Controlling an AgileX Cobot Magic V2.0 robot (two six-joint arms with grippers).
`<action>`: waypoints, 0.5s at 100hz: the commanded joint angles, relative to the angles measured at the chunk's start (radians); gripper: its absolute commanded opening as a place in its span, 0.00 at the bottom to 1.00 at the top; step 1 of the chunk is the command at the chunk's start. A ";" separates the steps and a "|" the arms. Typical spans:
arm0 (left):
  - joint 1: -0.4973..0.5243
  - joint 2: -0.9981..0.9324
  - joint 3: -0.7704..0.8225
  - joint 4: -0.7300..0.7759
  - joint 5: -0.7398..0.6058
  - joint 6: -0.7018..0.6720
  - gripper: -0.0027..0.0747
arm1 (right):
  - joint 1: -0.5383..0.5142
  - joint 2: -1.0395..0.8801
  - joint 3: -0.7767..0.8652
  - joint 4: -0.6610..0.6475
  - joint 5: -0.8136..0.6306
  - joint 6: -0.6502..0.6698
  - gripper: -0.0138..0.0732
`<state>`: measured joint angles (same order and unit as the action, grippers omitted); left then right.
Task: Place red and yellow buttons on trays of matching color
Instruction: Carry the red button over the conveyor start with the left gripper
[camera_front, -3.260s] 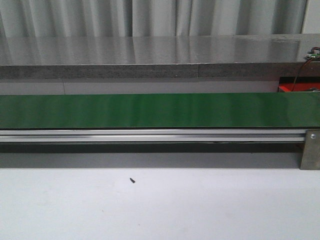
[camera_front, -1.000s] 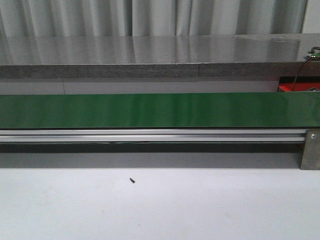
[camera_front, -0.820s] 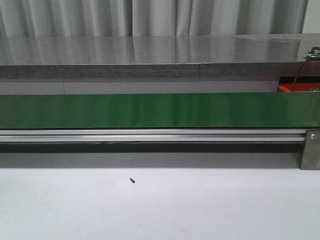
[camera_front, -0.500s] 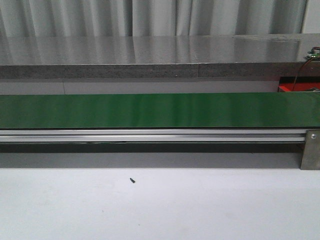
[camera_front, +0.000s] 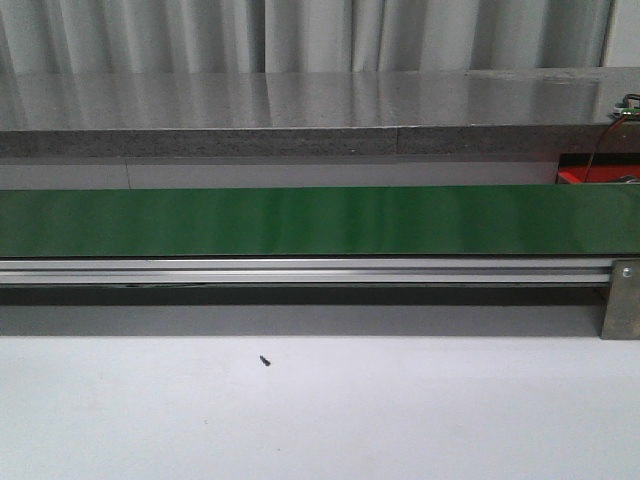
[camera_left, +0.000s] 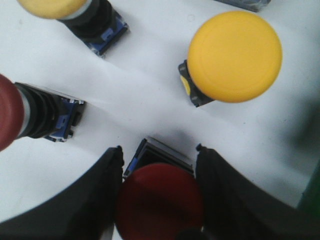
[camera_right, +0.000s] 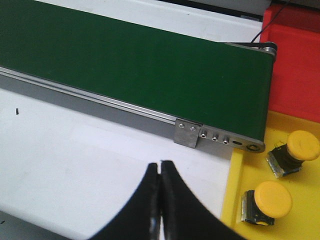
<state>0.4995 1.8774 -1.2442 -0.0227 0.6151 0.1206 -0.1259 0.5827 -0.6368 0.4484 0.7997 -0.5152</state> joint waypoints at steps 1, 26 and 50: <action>0.002 -0.047 -0.030 -0.005 -0.005 -0.027 0.19 | 0.000 -0.001 -0.025 0.016 -0.052 -0.007 0.09; -0.004 -0.092 -0.110 -0.052 0.120 -0.029 0.19 | 0.000 -0.001 -0.025 0.016 -0.052 -0.007 0.09; -0.044 -0.188 -0.211 -0.094 0.209 -0.027 0.19 | 0.000 -0.001 -0.025 0.016 -0.052 -0.007 0.09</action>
<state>0.4808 1.7760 -1.3957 -0.0857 0.8212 0.1040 -0.1259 0.5827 -0.6368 0.4484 0.7997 -0.5152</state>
